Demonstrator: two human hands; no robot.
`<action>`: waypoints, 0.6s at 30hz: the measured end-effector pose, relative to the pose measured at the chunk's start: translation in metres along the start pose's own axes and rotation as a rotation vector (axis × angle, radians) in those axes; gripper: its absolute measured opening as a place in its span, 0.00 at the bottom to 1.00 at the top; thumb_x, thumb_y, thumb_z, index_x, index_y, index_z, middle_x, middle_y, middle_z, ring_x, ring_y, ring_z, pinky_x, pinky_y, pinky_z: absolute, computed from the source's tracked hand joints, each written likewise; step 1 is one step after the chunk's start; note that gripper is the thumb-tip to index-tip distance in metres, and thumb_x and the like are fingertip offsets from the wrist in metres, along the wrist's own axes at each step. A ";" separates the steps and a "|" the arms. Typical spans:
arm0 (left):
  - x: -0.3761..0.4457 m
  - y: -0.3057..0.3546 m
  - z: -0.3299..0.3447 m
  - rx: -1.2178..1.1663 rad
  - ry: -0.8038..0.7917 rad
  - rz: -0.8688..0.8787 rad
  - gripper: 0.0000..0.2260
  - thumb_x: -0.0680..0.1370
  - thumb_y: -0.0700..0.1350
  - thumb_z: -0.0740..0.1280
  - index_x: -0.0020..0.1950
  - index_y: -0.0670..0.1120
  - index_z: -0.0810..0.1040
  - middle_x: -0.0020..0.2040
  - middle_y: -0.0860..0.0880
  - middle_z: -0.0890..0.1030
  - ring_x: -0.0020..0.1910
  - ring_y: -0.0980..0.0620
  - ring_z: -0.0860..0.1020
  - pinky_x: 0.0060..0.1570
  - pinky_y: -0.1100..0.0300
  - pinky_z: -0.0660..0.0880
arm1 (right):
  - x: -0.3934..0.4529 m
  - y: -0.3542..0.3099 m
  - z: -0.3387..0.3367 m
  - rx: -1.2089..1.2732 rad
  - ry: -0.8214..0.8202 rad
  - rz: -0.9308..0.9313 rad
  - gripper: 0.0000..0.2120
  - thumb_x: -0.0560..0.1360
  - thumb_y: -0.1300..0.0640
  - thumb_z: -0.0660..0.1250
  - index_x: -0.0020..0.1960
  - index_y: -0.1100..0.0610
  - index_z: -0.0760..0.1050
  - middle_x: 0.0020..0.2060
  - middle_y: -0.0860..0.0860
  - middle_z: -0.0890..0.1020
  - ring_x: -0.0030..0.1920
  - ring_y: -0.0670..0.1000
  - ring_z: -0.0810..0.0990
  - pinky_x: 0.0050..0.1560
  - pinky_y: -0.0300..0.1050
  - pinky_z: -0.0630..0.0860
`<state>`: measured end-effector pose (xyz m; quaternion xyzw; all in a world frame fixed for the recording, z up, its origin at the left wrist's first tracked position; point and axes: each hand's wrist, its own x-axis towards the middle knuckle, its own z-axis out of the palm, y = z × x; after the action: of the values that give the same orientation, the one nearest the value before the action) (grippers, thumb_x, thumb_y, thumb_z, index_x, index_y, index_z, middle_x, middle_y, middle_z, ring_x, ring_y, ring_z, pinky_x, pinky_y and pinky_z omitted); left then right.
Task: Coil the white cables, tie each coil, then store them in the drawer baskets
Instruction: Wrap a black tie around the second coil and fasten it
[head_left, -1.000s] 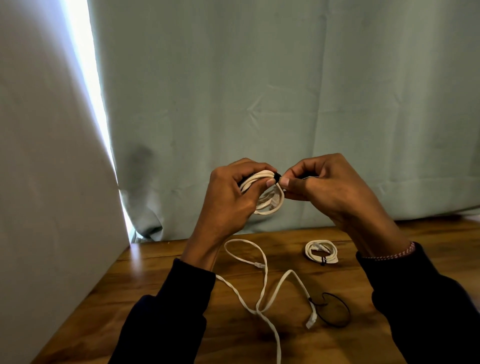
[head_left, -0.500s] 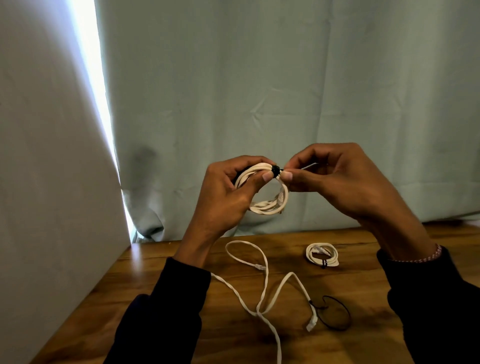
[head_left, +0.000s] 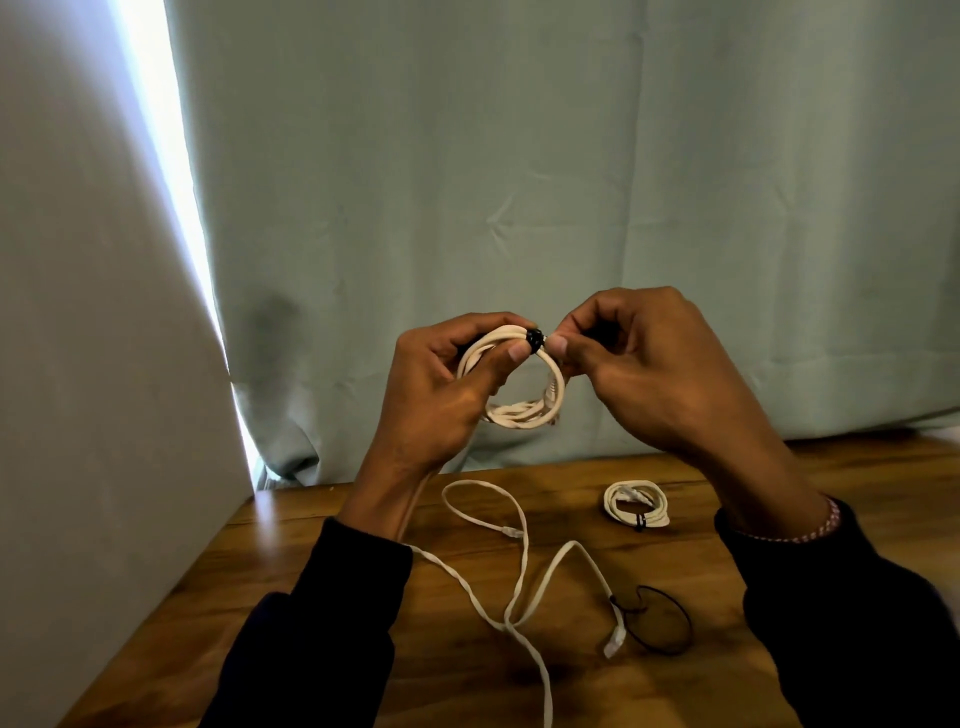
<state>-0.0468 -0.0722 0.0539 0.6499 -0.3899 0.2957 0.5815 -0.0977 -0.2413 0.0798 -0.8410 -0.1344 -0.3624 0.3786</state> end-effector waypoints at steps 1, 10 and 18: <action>0.000 -0.001 0.001 0.011 0.000 -0.003 0.06 0.77 0.39 0.72 0.53 0.47 0.84 0.46 0.52 0.86 0.43 0.54 0.83 0.39 0.65 0.77 | 0.000 0.000 0.002 -0.006 0.014 0.009 0.03 0.77 0.52 0.71 0.47 0.51 0.82 0.39 0.45 0.84 0.41 0.43 0.82 0.41 0.36 0.77; 0.001 -0.005 -0.003 0.065 -0.040 -0.011 0.06 0.77 0.40 0.72 0.54 0.46 0.84 0.45 0.51 0.85 0.43 0.56 0.82 0.40 0.66 0.76 | 0.000 0.001 0.010 0.032 0.040 0.051 0.03 0.77 0.52 0.71 0.46 0.50 0.82 0.38 0.45 0.84 0.39 0.43 0.82 0.37 0.32 0.74; 0.001 -0.001 -0.005 0.017 -0.036 0.004 0.06 0.77 0.39 0.72 0.53 0.46 0.84 0.43 0.51 0.85 0.39 0.55 0.81 0.38 0.64 0.76 | 0.003 0.002 -0.006 0.125 -0.070 -0.045 0.03 0.74 0.52 0.72 0.47 0.50 0.83 0.38 0.45 0.86 0.41 0.41 0.85 0.46 0.39 0.81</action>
<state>-0.0447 -0.0670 0.0554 0.6593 -0.3990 0.2885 0.5683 -0.0973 -0.2473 0.0831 -0.8245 -0.1888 -0.3321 0.4174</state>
